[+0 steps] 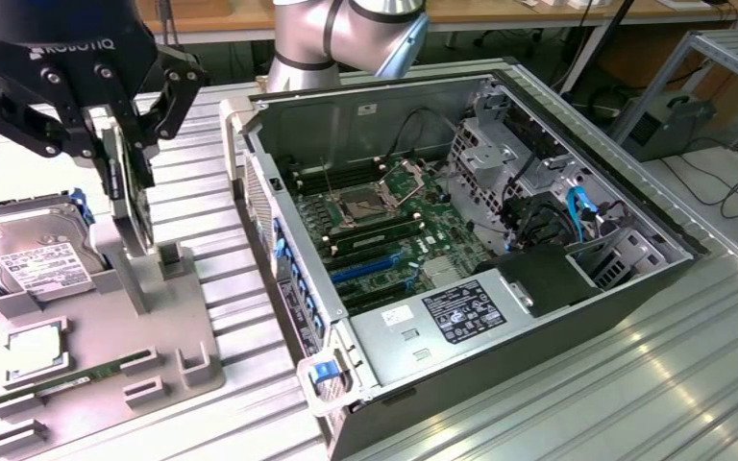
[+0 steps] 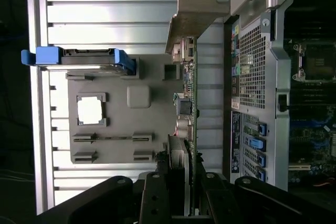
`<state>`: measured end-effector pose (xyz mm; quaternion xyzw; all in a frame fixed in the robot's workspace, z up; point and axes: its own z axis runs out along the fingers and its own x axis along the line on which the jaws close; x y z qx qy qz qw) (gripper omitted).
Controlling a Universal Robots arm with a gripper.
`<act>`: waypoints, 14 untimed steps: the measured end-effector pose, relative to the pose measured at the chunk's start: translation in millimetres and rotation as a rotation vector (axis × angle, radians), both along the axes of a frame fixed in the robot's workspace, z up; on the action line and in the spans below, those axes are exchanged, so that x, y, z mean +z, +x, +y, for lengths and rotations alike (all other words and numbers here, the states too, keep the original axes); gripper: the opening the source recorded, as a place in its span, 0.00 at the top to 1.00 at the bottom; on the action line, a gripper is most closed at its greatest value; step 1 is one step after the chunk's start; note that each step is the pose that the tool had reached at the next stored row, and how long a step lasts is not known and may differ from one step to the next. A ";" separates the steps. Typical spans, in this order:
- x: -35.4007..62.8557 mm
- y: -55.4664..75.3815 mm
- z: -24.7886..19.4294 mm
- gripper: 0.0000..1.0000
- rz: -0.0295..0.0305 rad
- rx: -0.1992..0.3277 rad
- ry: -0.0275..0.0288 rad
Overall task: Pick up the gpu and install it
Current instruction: 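Pick up the gpu and move the gpu toward the slot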
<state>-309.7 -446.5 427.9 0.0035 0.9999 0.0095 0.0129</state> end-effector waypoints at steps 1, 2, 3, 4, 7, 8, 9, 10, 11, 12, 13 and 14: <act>2.3 0.0 0.0 0.73 0.0001 0.000 0.0000; 4.9 0.0 0.0 0.73 0.0001 0.000 -0.0001; 7.4 0.0 0.0 0.73 0.0000 0.000 0.0000; 7.9 0.0 0.0 0.73 -0.0001 0.000 0.0001; 8.1 0.0 0.0 0.73 0.0001 0.000 0.0000; 8.1 0.0 0.0 0.73 0.0001 0.000 -0.0001; 8.1 0.0 0.0 0.73 0.0001 0.000 -0.0001; 8.1 0.0 0.0 0.73 0.0001 0.000 -0.0001; 8.1 0.1 0.0 0.73 0.0001 0.000 -0.0001; 8.2 0.8 0.0 0.73 0.0003 0.000 -0.0002; 8.2 1.5 0.0 0.73 0.0002 0.000 -0.0001; 8.1 2.5 0.0 0.73 0.0001 0.000 -0.0001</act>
